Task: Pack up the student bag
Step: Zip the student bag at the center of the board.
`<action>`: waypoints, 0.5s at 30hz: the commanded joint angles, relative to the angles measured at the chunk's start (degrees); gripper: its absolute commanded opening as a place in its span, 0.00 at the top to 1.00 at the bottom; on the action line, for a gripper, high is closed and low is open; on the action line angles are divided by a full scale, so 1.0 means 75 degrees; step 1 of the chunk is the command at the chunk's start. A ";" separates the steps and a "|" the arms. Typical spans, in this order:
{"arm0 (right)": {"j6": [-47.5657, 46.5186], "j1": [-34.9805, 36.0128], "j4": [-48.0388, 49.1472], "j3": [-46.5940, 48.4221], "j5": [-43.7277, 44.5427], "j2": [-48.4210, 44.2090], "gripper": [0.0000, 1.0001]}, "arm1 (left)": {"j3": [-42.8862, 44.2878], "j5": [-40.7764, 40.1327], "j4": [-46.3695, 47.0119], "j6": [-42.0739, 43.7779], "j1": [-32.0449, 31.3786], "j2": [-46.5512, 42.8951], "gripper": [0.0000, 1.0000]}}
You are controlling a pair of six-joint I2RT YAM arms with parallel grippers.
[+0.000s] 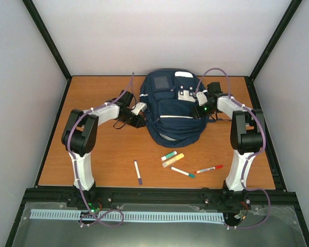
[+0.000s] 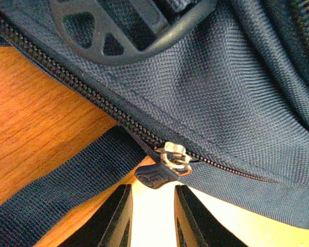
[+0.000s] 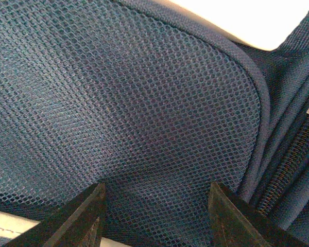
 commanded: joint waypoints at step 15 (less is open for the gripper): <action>0.0054 0.0020 -0.0925 -0.0285 -0.0178 0.0469 0.44 | 0.0203 -0.0393 0.0644 -0.0146 -0.0294 0.0131 0.70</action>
